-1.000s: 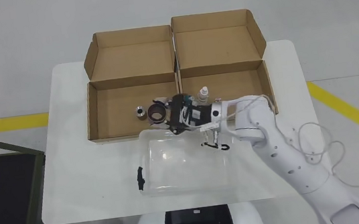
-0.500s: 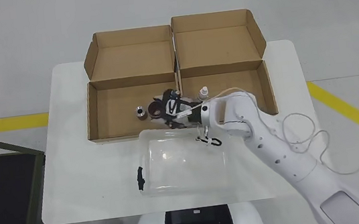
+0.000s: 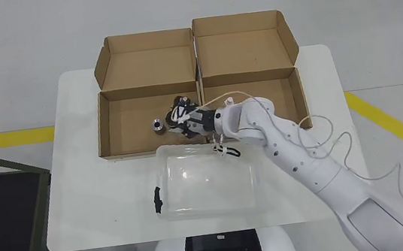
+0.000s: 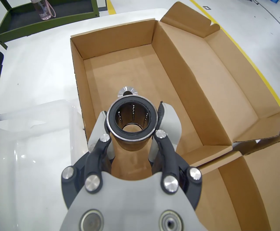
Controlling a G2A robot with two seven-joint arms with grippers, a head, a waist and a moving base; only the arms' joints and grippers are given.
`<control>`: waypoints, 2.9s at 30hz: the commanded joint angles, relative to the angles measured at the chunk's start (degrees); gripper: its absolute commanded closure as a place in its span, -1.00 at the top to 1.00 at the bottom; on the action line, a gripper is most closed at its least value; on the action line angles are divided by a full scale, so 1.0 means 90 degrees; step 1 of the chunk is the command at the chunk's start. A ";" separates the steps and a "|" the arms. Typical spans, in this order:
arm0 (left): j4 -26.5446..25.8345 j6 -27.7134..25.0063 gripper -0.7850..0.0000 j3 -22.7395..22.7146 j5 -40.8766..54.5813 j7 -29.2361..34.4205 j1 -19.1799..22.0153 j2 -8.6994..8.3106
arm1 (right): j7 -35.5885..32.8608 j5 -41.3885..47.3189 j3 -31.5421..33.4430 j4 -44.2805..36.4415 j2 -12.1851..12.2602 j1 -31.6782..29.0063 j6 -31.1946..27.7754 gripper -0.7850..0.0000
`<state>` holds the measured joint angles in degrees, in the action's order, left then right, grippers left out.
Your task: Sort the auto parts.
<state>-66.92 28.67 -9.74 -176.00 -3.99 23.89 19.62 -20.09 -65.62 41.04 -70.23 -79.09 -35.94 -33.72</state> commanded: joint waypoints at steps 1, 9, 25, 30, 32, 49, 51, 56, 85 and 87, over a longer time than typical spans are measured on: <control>0.0000 0.0000 1.00 0.0000 0.0000 0.0000 0.0000 0.0000 | -0.0021 0.0001 -0.0057 0.0125 -0.0046 0.0075 0.0022 -1.00; 0.0000 0.0000 1.00 0.0000 0.0000 0.0000 0.0000 0.0000 | -0.0009 0.0038 -0.0302 0.0668 -0.0257 0.0349 0.0100 -0.72; 0.0000 0.0000 1.00 0.0000 0.0000 0.0000 0.0000 0.0000 | 0.0140 -0.0060 -0.0454 0.1368 -0.0515 0.0565 0.0124 0.26; 0.0000 0.0000 1.00 0.0000 0.0000 0.0000 0.0000 0.0000 | 0.0238 0.0021 -0.0329 0.1363 -0.0519 0.0535 0.0053 0.55; 0.0000 0.0000 1.00 0.0000 0.0000 0.0000 0.0000 0.0000 | 0.0328 0.0021 -0.0248 0.1267 -0.0500 0.0512 0.0004 0.58; 0.0000 0.0000 1.00 0.0000 0.0000 0.0000 0.0000 0.0000 | 0.0058 -0.0263 0.1493 -0.1751 0.0186 -0.1051 -0.0521 1.00; 0.0000 0.0000 1.00 0.0000 0.0000 0.0000 0.0000 0.0000 | 0.0089 -0.0251 0.1756 -0.1986 0.0266 -0.1295 -0.0603 1.00; 0.0000 0.0000 1.00 0.0000 0.0000 0.0000 0.0000 0.0000 | 0.0225 -0.0276 0.2395 -0.2439 0.0440 -0.1829 -0.0753 1.00; 0.0000 0.0000 1.00 0.0000 0.0000 0.0000 0.0000 0.0000 | 0.1858 -0.0677 0.5498 -0.3407 0.1092 -0.4202 -0.1173 1.00; 0.0000 0.0000 1.00 0.0000 0.0000 0.0000 0.0000 0.0000 | 0.1926 -0.0672 0.5695 -0.3447 0.1125 -0.4362 -0.1191 1.00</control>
<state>-66.92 28.67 -9.74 -176.00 -3.99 23.89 19.62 -3.13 -71.75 91.21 -101.08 -69.12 -74.37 -44.41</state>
